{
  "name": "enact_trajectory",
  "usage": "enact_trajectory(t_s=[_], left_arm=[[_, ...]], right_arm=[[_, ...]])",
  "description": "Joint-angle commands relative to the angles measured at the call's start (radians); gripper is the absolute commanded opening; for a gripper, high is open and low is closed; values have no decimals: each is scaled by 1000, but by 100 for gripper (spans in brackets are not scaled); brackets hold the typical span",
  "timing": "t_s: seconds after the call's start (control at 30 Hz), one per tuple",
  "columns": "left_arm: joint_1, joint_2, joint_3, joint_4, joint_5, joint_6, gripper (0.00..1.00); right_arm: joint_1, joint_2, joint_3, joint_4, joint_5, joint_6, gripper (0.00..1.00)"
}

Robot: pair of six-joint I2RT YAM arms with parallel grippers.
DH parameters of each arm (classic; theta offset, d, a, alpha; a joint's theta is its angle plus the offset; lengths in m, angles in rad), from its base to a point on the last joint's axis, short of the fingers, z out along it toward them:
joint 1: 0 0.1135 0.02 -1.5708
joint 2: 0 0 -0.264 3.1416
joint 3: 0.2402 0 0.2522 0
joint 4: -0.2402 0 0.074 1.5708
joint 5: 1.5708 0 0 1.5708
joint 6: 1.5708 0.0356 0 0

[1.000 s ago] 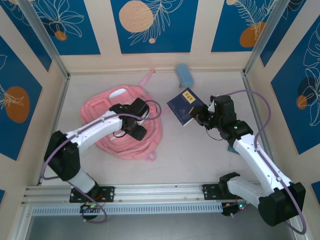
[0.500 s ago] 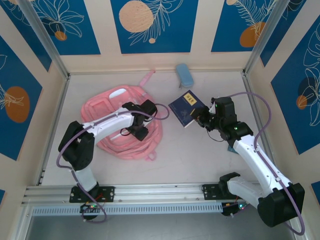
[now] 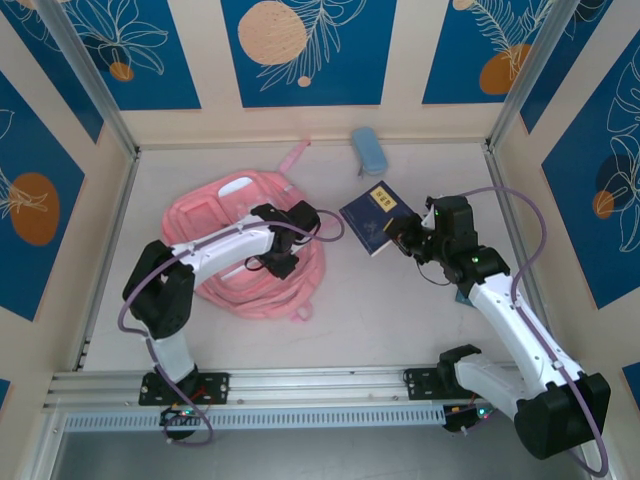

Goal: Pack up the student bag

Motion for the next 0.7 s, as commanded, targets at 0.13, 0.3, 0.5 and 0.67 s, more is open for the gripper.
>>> enact_trajectory(t_s=[0.13, 0.3, 0.5, 0.67], left_arm=[[-5, -234, 45, 77, -250, -31, 10], [0, -356, 50, 224, -292, 5, 4], [8, -345, 126, 323, -138, 13, 2], [9, -269, 216, 336, -77, -15, 0]], right_arm=[[-12, -45, -11, -7, -22, -18, 0], [-10, -67, -42, 17, -85, -29, 0], [36, -58, -90, 116, -191, -25, 0], [109, -23, -145, 216, -223, 38, 0]])
